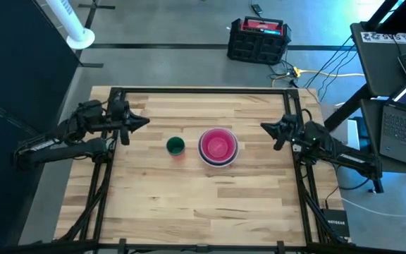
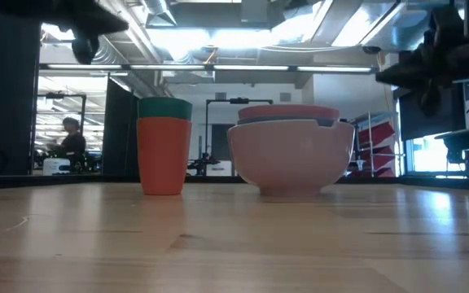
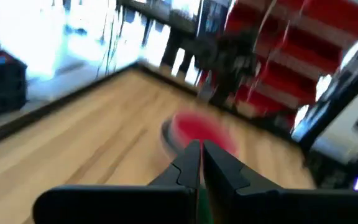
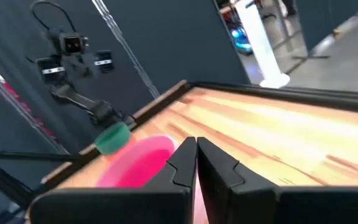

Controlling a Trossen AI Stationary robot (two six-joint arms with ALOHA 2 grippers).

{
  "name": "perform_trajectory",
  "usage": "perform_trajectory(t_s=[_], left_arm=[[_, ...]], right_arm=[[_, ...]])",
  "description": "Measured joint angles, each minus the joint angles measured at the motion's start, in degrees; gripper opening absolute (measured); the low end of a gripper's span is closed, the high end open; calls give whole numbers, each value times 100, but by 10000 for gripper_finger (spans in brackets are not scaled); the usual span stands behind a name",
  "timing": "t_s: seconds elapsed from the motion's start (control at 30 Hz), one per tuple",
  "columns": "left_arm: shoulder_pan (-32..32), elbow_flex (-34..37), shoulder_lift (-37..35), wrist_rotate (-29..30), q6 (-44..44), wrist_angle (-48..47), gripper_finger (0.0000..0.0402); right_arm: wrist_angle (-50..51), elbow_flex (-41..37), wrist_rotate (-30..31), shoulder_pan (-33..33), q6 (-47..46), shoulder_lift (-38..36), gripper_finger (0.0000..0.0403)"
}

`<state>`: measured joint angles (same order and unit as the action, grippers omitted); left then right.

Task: Nest bowls inside each other
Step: Return to Home Position

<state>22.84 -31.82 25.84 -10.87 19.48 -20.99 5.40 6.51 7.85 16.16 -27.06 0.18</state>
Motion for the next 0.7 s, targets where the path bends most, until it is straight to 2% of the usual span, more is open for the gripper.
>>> perform_trajectory(t_s=[0.17,0.27,0.4,0.7], left_arm=[[-43,68,4,27,-339,-553,0],[-155,389,-108,-12,-839,14,0],[-249,946,-379,-64,-944,881,0],[-322,1741,-1272,-72,-1540,1676,0]], right_arm=[[540,1,-29,0,211,2,1],[427,1,142,0,426,2,1],[327,1,171,0,583,2,1],[-140,-6,508,0,1109,0,1]])
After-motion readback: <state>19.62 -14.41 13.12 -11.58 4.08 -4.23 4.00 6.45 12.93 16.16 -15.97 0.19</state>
